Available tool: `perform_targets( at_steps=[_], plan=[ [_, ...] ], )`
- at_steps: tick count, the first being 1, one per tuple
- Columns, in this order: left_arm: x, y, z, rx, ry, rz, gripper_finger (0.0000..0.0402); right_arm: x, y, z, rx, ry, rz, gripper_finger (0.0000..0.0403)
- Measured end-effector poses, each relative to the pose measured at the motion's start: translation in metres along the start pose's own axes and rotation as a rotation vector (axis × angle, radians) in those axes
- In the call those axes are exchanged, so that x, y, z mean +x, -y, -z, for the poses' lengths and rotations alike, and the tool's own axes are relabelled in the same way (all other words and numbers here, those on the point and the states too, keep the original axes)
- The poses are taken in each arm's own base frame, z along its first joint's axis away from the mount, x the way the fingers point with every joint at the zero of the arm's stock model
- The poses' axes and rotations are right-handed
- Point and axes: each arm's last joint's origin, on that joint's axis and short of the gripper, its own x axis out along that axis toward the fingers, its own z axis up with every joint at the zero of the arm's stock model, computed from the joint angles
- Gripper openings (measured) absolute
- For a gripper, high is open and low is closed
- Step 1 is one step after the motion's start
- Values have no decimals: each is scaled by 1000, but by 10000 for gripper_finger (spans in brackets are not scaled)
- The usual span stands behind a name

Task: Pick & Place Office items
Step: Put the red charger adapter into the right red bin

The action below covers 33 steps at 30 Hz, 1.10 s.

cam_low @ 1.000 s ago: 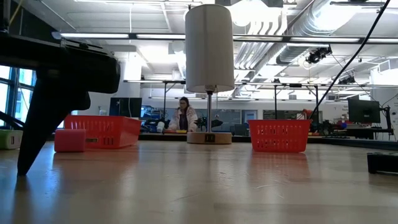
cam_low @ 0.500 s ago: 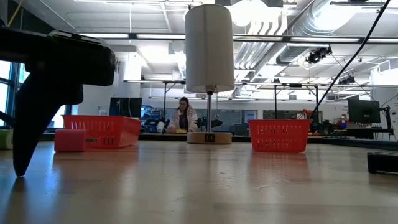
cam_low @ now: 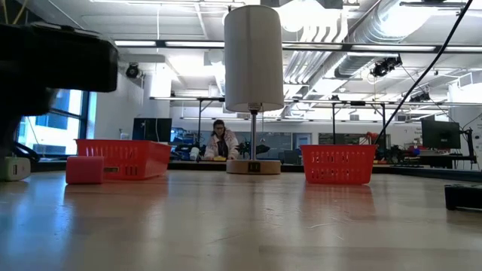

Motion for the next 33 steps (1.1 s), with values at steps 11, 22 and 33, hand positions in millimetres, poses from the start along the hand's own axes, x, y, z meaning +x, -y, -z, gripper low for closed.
perform_targets(
  at_steps=[11, 22, 33],
  plan=[
    [-2, -4, 1, 19, -8, 23, 211, 0, 0, 0, 0, 0, 0, 301],
    [-6, -25, 6, 188, -3, 97, 219, 0, 0, 0, 0, 0, 0, 301],
    [-11, -53, 8, 379, 71, 325, 218, 0, 0, 0, 0, 0, 0, 301]
  ],
)
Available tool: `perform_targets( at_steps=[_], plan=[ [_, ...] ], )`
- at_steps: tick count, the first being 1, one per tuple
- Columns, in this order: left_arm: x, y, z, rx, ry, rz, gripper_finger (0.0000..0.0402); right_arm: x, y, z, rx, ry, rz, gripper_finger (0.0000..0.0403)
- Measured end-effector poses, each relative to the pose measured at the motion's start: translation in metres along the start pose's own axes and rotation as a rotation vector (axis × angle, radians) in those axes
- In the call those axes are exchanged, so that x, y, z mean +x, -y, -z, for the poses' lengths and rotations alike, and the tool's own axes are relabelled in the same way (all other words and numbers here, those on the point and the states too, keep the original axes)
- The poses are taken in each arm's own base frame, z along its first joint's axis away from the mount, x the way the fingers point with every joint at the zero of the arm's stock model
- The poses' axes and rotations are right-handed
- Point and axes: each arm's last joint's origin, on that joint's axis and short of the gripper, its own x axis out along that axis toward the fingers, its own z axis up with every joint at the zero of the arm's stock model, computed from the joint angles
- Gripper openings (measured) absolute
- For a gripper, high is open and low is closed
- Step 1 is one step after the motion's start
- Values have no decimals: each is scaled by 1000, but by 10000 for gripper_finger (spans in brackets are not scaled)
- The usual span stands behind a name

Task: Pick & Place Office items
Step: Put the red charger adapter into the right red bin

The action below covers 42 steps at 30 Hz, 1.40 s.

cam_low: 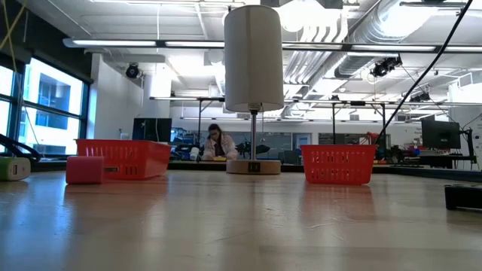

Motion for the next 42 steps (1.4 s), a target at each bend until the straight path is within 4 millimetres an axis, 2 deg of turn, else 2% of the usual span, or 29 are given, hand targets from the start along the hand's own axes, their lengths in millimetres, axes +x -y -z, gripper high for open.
perform_targets(
  at_steps=[3, 16, 27, 42],
  plan=[
    [1, 2, -1, -14, -8, -25, 218, 0, 0, 0, 0, 0, 0, 301],
    [2, 3, 0, 189, -26, -16, 218, 0, 0, 0, 0, 0, 0, 301],
    [-25, -8, -4, 270, 36, 198, 218, 0, 0, 0, 0, 0, -1, 301],
    [-34, -6, -10, 292, 129, 353, 218, 0, 0, 0, 0, 0, 0, 301]
  ],
)
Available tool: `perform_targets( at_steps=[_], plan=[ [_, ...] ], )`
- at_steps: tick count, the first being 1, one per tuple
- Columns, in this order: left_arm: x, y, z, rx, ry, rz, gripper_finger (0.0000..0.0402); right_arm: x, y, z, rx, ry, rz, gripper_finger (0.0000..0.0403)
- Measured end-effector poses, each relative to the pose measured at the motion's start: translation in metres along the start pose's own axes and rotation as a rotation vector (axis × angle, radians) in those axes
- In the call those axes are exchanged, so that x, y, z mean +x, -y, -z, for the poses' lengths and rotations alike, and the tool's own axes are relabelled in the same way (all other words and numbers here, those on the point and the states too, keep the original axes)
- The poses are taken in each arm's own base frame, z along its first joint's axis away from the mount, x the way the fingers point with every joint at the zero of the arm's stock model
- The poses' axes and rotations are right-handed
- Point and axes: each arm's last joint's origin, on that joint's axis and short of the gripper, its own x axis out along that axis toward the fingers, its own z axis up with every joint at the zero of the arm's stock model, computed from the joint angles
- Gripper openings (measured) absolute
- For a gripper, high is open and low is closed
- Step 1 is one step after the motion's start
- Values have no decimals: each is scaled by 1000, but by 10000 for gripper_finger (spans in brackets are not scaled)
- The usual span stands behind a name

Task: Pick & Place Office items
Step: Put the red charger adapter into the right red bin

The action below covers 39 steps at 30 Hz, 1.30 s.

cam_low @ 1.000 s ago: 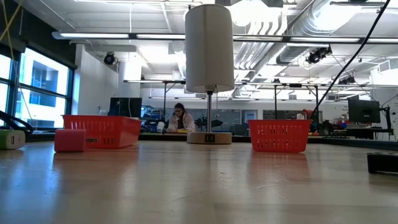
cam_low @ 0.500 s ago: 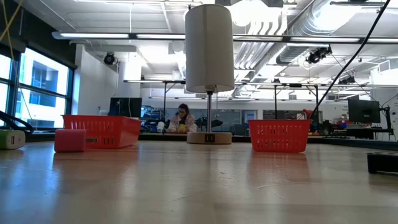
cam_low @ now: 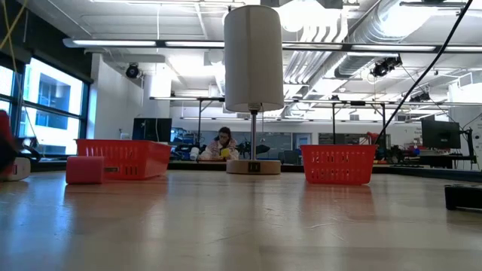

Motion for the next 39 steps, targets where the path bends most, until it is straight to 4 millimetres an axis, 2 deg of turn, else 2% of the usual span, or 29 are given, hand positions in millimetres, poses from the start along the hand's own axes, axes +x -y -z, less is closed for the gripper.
perform_targets(
  at_steps=[12, 19, 22, 29, 35, 39],
  plan=[
    [-31, 16, -34, 150, 176, 286, 218, 0, 0, 0, 0, 0, 0, 301],
    [-40, 32, -36, 269, 251, 392, 218, 0, 0, -1, -22, 16, 8, 301],
    [-44, 41, -38, 315, 291, 426, 218, 2, 1, -8, -96, 98, 45, 301],
    [-53, 62, -58, 375, 356, 465, 218, 8, 7, -21, -47, 166, 67, 301],
    [-65, 78, -77, 421, 449, 475, 218, 17, 17, -45, -54, 266, 81, 301],
    [-66, 89, -96, 391, 530, 438, 218, 20, 19, -63, -56, 366, 48, 301]
  ],
)
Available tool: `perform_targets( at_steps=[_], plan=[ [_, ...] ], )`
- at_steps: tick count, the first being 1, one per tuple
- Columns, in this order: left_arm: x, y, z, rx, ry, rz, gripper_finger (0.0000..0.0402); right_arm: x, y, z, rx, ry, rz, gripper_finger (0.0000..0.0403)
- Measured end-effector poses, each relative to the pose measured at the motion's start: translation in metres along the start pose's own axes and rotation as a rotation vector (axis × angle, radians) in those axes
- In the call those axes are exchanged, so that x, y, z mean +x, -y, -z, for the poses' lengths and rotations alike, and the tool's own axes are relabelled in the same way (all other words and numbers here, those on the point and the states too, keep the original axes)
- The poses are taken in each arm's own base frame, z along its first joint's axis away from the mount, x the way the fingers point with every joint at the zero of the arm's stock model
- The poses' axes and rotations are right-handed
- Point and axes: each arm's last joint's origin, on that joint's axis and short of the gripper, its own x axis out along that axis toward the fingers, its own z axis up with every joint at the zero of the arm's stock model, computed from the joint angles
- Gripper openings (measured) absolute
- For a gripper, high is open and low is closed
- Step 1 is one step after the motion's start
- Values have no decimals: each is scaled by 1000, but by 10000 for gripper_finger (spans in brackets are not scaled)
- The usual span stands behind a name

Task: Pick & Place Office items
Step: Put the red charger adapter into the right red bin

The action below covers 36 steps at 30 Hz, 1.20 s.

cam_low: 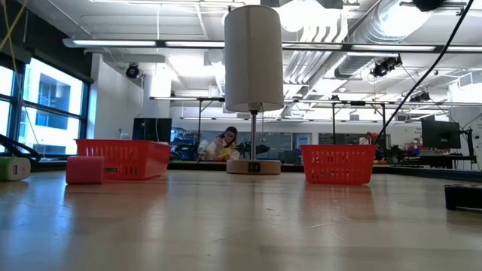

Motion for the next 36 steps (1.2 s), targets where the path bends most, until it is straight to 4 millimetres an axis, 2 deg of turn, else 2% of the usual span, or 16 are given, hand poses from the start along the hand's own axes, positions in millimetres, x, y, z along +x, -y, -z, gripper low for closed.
perform_targets(
  at_steps=[5, 10, 16, 21, 29, 36],
  plan=[
    [18, -3, -27, -37, 43, -58, 218, 5, -1, -18, -33, 109, -99, 301],
    [34, -10, -58, -109, 37, -52, 218, 4, -5, -27, -127, 194, -153, 301],
    [58, -11, -75, -107, 23, 1, 218, 6, -2, -38, -135, 270, -164, 301],
    [74, -11, -84, -80, 29, 56, 218, 11, 4, -42, -145, 267, -224, 301],
    [73, -11, -88, 9, 50, 27, 218, 10, 3, -43, -291, 295, -183, 301],
    [61, -12, -87, 52, 70, -89, 218, 4, 0, -43, -399, 339, 10, 301]
  ],
)
